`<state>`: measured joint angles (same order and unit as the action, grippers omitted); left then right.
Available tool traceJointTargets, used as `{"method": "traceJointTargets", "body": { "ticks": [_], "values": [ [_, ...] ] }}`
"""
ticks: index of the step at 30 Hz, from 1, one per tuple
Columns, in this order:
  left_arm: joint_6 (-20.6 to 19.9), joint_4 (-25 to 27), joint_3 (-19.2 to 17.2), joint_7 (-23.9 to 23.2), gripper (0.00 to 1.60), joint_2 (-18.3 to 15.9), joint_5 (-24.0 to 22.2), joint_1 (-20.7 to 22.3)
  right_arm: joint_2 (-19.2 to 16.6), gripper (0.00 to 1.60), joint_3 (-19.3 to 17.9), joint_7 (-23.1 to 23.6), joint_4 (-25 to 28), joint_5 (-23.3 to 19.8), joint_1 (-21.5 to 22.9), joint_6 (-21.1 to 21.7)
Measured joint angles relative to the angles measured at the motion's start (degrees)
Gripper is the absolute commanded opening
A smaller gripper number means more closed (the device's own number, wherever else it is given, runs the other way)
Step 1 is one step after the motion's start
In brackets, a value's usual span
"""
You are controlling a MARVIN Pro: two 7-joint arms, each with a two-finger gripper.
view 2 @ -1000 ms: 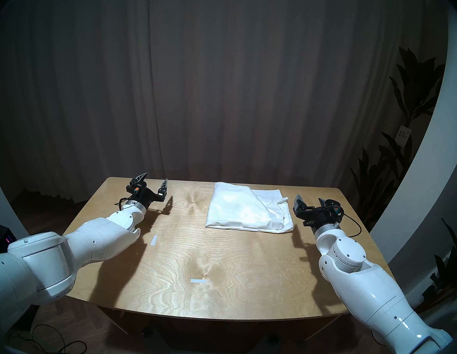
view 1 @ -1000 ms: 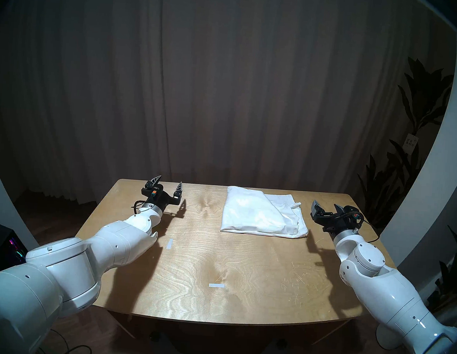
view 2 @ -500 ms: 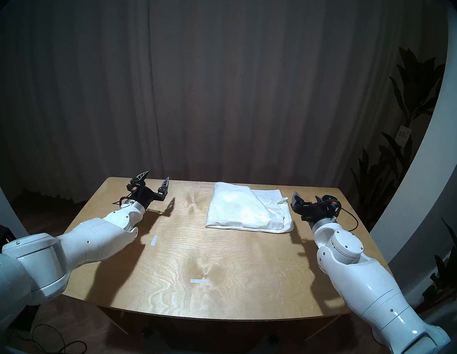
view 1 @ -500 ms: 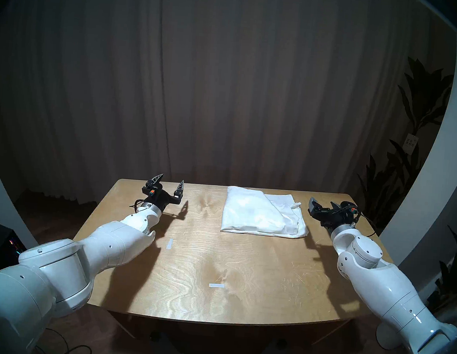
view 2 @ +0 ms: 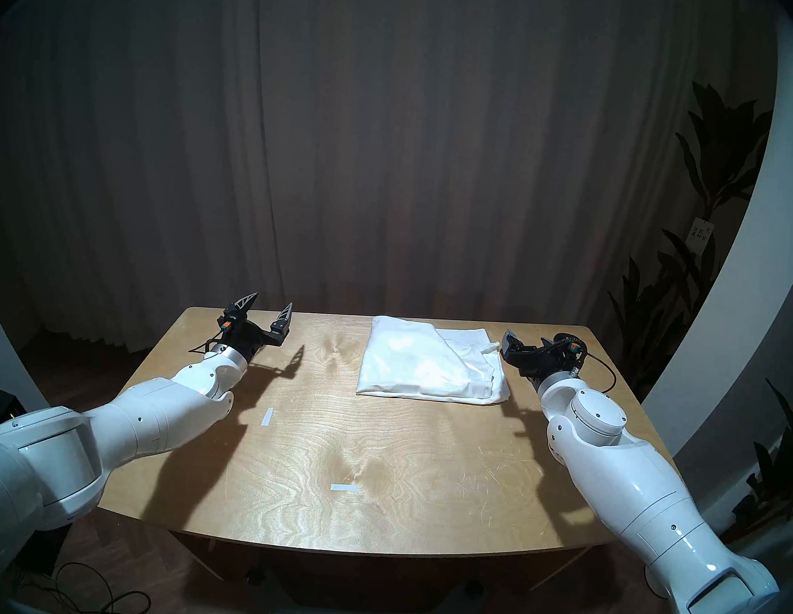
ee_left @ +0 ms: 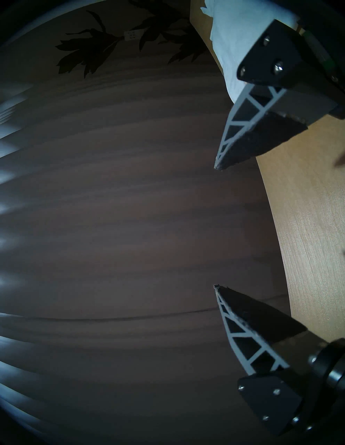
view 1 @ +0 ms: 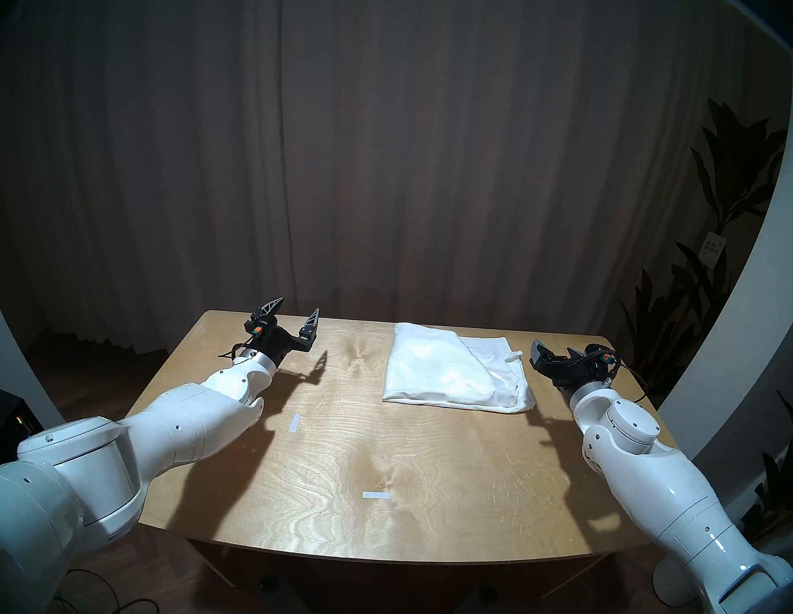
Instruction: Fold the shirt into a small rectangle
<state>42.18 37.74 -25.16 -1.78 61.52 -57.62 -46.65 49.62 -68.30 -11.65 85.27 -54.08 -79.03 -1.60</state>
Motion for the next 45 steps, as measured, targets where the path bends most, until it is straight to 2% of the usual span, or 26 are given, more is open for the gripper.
{"method": "traceJointTargets", "body": {
  "ticks": [27, 45],
  "values": [
    [-0.2, 12.7, -2.9, -3.4, 1.60, -7.1, -7.3, -3.8, 2.9, 1.60, 1.5, 3.7, -6.8, -1.0, 4.9, 4.7],
    [-1.8, 24.2, -3.8, -3.7, 1.60, -13.3, -13.7, -9.8, 3.5, 1.60, 2.2, 7.2, -9.6, 2.2, 7.7, 4.3]
  ]
}}
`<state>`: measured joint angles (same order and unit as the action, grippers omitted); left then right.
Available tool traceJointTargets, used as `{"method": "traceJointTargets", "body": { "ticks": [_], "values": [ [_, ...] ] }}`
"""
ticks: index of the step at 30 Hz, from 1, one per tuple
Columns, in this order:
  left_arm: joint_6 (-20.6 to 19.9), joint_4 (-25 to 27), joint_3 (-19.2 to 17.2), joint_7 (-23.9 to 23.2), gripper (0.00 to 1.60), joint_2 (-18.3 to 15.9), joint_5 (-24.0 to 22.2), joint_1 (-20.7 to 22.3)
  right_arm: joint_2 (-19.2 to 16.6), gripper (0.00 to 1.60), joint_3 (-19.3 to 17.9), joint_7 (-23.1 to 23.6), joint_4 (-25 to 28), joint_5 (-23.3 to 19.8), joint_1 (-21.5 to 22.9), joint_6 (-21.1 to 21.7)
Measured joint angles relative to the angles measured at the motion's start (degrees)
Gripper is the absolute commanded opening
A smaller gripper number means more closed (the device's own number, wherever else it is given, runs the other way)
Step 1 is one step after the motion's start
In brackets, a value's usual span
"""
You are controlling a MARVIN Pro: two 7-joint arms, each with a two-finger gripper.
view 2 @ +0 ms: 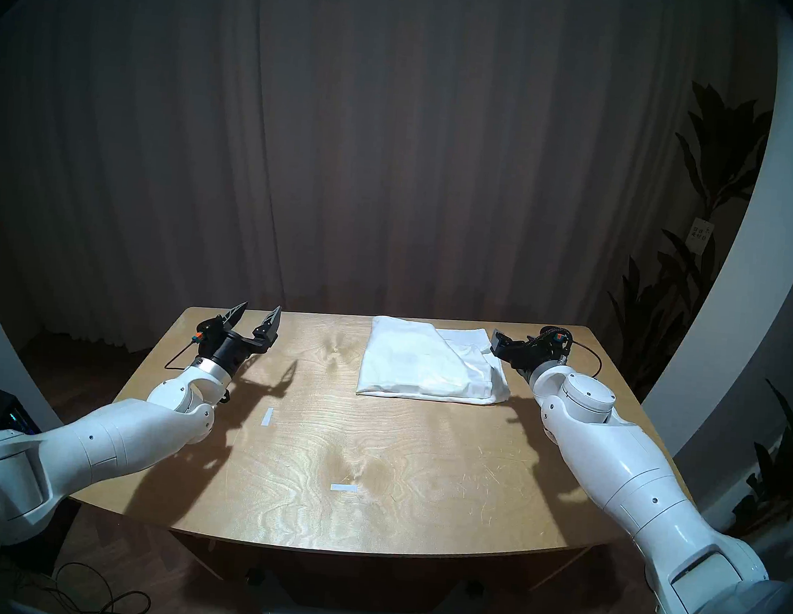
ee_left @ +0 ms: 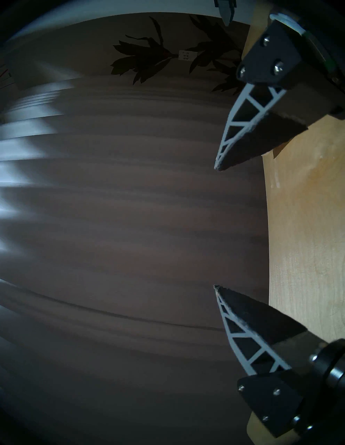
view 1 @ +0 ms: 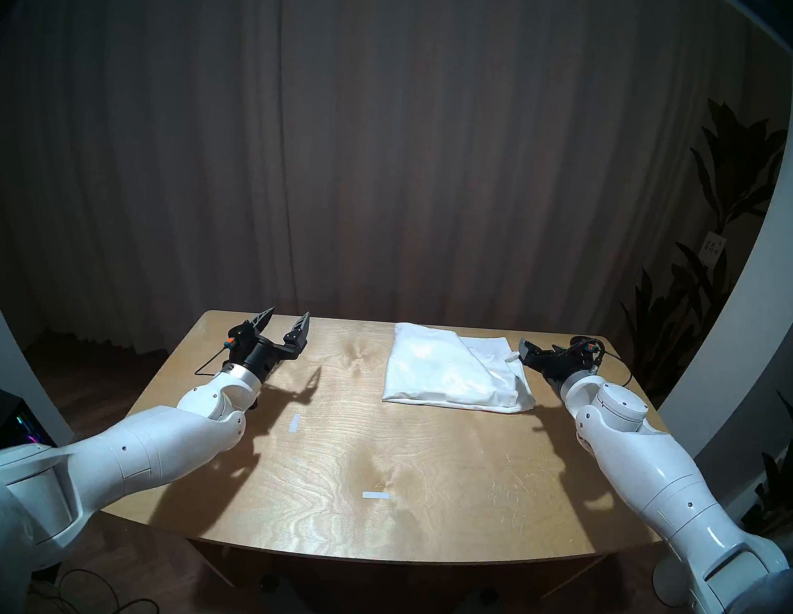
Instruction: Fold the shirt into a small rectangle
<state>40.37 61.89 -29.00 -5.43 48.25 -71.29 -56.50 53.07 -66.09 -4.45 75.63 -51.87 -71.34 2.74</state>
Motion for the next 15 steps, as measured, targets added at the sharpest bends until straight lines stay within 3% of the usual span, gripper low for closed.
{"method": "traceJointTargets", "body": {
  "ticks": [8, 15],
  "values": [
    [-1.9, 6.9, -0.8, 1.2, 1.60, -3.4, -2.7, -1.9, 0.0, 1.60, 0.6, 1.9, -1.4, 1.7, 0.3, -1.1],
    [-3.6, 12.5, -1.4, 5.1, 1.60, -6.8, -4.6, -3.6, 0.1, 1.60, 0.7, 3.4, -3.8, 2.9, 0.3, -3.5]
  ]
}}
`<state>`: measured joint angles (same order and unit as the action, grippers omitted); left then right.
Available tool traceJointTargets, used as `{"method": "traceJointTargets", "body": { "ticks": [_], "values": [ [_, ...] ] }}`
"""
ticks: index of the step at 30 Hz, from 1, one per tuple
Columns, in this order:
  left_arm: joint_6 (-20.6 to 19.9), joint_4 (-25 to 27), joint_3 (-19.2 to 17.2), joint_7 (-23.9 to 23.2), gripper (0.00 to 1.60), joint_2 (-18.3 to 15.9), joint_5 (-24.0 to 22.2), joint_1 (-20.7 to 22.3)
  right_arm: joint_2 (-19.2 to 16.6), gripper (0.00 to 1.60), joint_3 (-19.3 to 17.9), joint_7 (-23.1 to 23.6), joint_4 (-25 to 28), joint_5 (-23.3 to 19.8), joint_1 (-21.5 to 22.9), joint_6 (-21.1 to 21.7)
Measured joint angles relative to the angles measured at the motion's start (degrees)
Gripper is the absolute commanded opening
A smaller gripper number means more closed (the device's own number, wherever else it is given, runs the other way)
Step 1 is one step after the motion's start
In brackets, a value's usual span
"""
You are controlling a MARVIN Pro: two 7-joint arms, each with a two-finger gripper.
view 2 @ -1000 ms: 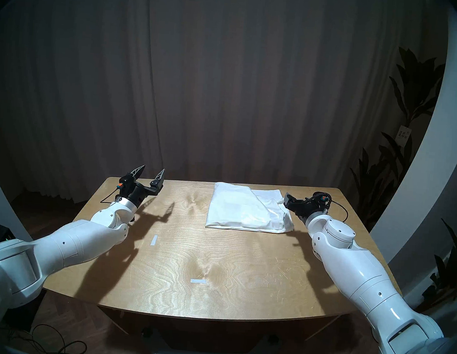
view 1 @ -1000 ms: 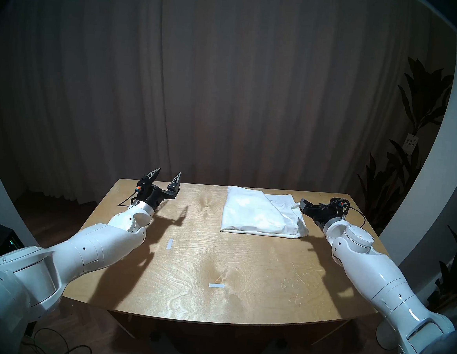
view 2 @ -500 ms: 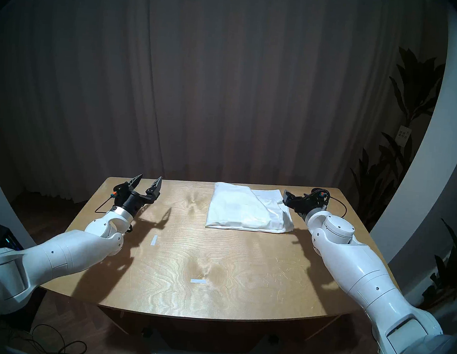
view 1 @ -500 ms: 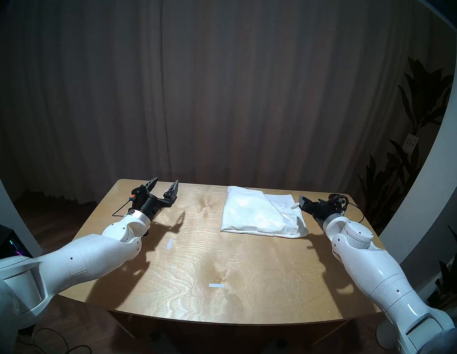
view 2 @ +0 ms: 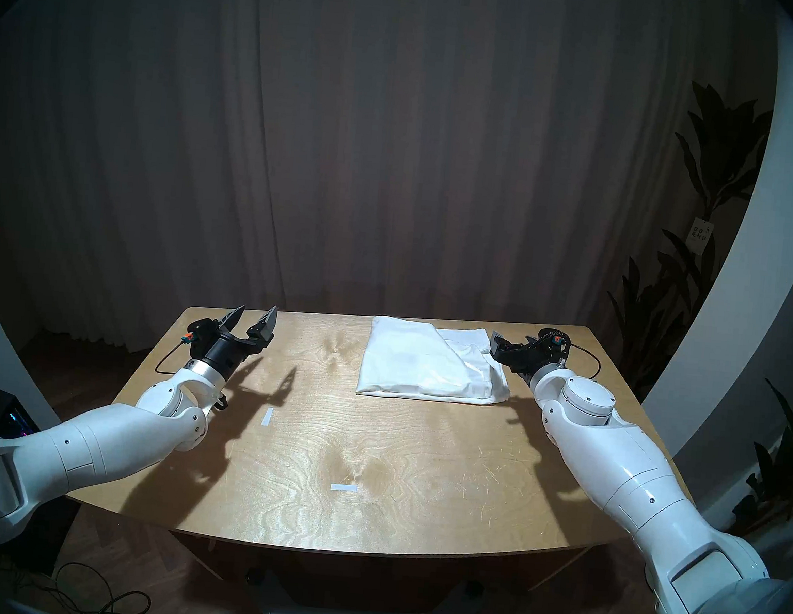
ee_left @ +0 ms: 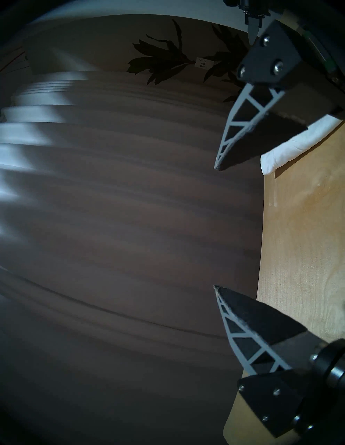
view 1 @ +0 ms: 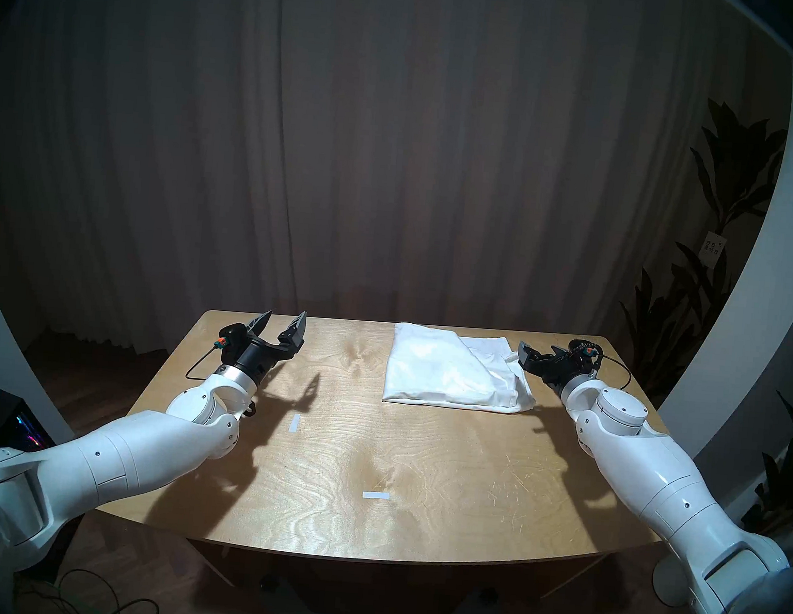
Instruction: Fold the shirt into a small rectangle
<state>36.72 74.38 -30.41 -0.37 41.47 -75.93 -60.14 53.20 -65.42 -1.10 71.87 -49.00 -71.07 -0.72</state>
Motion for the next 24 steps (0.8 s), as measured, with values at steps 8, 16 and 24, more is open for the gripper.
{"method": "traceJointTargets", "body": {
  "ticks": [8, 16, 24],
  "values": [
    [-1.4, 6.3, -0.1, 5.9, 1.60, -2.9, -0.1, -1.2, 1.2, 1.60, -0.3, 1.4, -2.2, 0.5, 0.0, -4.0],
    [-1.6, 10.8, 0.6, 12.5, 1.60, -4.7, 4.3, -1.3, 2.6, 1.60, -0.3, 2.8, -3.4, 1.1, 0.0, -7.3],
    [-1.8, 11.6, 3.3, 18.6, 1.60, -5.5, 11.5, -1.4, 3.8, 1.60, -0.4, 4.0, -4.0, 1.8, 0.3, -9.7]
  ]
}}
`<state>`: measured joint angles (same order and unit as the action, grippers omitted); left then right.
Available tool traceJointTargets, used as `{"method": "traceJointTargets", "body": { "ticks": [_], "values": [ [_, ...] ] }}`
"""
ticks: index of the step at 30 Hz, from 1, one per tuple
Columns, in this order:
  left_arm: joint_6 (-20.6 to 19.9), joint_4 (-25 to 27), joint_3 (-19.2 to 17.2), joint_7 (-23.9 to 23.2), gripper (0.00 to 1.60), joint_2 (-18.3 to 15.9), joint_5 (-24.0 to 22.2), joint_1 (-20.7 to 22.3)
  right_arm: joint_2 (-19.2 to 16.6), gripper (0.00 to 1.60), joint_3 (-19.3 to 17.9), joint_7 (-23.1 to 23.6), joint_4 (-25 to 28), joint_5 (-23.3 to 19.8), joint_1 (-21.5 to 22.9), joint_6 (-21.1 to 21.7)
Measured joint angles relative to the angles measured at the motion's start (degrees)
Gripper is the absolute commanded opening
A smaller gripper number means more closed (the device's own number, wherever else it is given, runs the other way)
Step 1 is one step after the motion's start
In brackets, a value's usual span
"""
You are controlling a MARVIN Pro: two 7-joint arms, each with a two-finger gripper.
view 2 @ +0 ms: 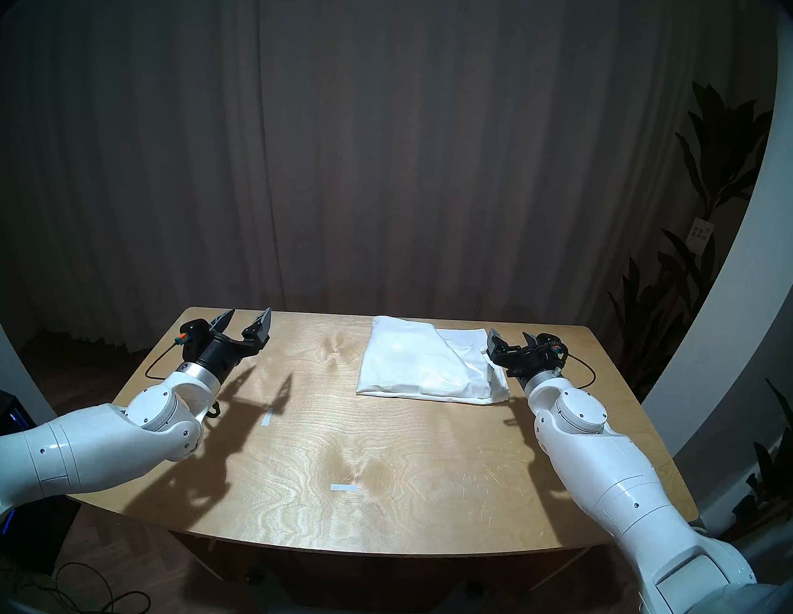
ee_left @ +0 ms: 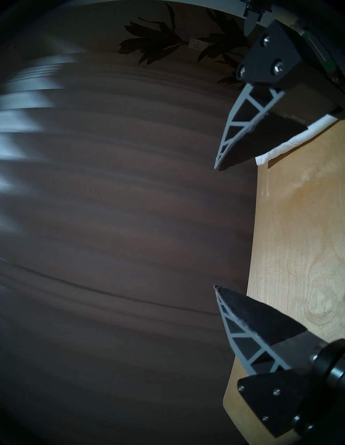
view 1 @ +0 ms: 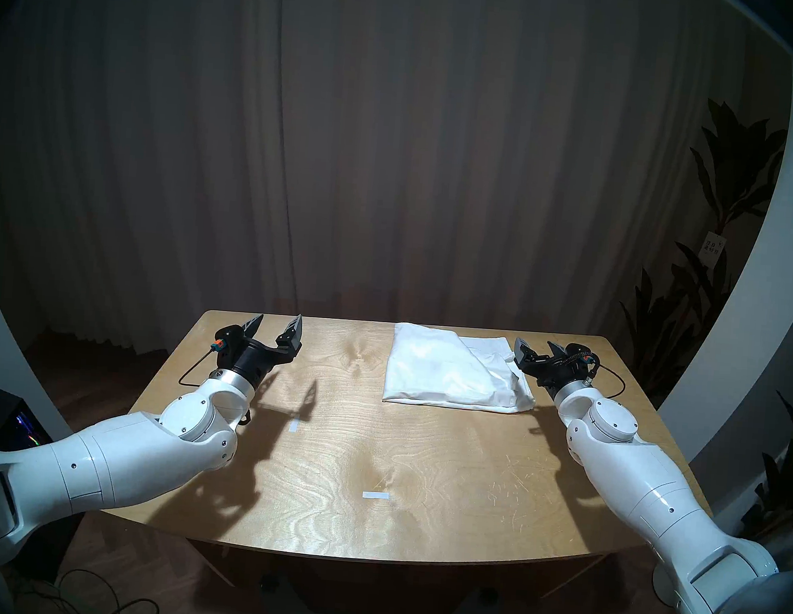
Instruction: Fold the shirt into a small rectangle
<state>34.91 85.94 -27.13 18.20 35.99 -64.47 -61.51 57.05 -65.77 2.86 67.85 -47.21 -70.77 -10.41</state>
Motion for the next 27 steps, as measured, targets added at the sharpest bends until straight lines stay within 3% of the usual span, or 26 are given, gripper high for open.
{"method": "traceJointTargets", "body": {
  "ticks": [14, 27],
  "values": [
    [-5.3, -1.1, 2.6, 12.2, 1.60, 0.3, 11.7, 0.9, 1.5, 1.60, -0.7, 1.7, -3.7, 0.9, 0.3, -4.6],
    [-16.7, 6.0, 2.1, 26.4, 1.60, 1.1, 18.4, 1.6, 5.9, 1.60, -2.5, 2.8, -10.5, -1.2, 1.4, -11.7]
  ]
}}
